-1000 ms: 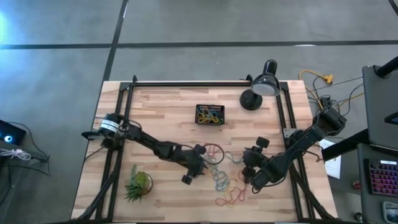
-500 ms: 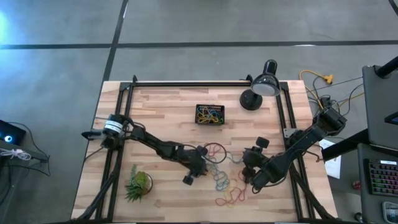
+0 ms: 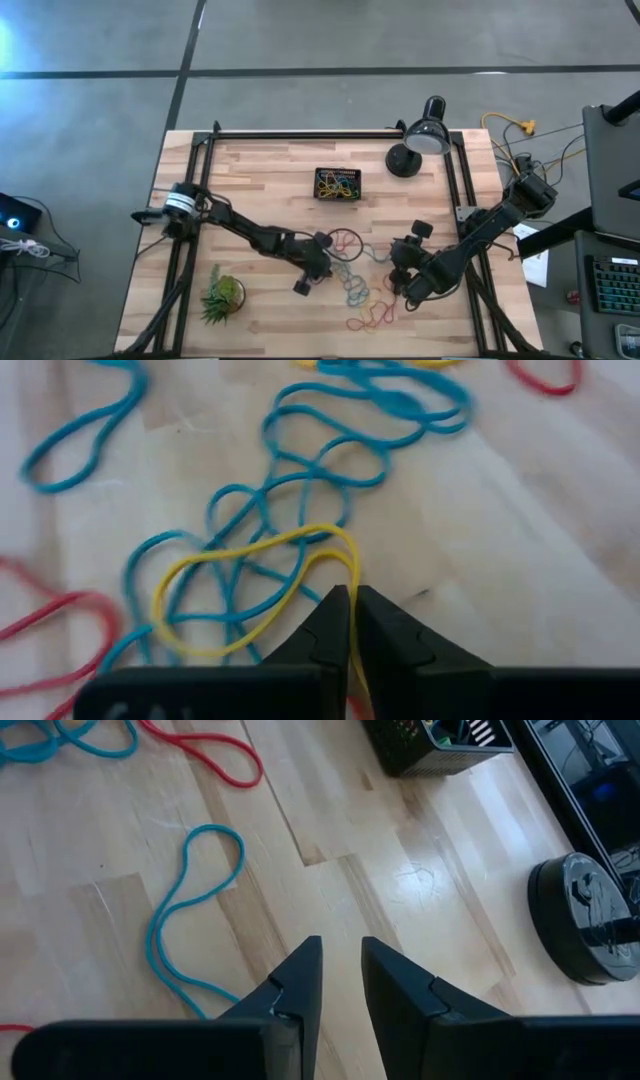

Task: Pick and place rubber bands into bin
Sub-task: Put the yellow rubber band into the basket

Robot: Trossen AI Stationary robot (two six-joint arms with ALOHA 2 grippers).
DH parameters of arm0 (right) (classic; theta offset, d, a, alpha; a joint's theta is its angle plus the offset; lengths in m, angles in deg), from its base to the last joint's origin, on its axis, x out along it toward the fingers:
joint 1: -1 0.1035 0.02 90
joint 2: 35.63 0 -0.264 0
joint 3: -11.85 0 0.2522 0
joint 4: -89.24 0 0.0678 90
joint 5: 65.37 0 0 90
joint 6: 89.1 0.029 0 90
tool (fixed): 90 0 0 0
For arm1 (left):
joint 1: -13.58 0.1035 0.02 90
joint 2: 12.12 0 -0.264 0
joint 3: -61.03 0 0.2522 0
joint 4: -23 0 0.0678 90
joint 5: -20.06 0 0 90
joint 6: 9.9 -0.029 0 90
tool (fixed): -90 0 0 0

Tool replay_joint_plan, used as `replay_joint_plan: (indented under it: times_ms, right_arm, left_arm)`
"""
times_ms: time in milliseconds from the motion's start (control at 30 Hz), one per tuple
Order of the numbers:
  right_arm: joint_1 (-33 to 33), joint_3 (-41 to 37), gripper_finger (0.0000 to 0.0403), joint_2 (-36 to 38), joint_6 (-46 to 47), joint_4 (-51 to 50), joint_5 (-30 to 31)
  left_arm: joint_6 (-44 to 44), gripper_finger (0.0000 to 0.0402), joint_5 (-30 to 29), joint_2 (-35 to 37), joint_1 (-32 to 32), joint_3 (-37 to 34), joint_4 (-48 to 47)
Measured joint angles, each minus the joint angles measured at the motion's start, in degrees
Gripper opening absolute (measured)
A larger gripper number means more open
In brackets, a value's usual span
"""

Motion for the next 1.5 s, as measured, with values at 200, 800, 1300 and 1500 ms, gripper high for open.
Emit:
replay_joint_plan:
  times_ms: [200, 800, 1300, 1500]
  right_arm:
    - [0.0, 0.0, 0.0068, 0.0, 0.0, 0.1, 0.0]
    - [0.0, -0.3, 0.0068, 0.0, 0.0, -0.1, 0.0]
    - [0.0, -0.3, 0.0068, 0.1, 0.2, 0.1, 0.0]
    - [0.0, -0.3, 0.0068, 0.1, 0.2, 0.6, 0.0]
  left_arm:
    - [-0.6, 0.0001, -8.7, 1.3, -0.8, -0.2, -1.1]
    - [-10.2, 0.0, -44.6, 7.5, -7.5, -0.3, -1.9]
    - [-36.7, 0.0, -65.5, 10.2, -7.7, 0.2, 16.4]
    - [-47.3, 0.0, -65.1, 10.8, -5.3, 0.3, 23.0]
